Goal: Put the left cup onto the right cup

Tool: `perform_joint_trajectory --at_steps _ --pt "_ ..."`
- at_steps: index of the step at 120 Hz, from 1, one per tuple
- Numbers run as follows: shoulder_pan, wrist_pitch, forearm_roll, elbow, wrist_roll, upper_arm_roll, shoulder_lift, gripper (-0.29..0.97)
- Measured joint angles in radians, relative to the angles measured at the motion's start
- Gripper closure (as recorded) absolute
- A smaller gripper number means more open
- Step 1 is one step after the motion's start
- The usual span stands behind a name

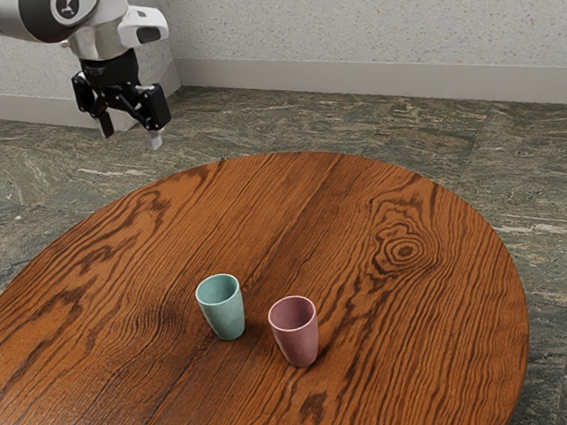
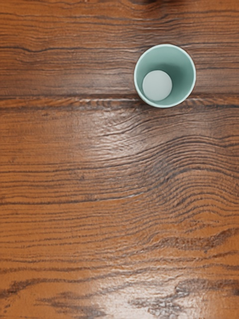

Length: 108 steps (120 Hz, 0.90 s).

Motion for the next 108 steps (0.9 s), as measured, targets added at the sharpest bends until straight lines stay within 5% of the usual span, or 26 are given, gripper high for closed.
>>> perform_joint_trajectory --at_steps 108 --pt "0.001 0.111 -0.014 -0.068 -0.007 -0.039 0.026 0.0"
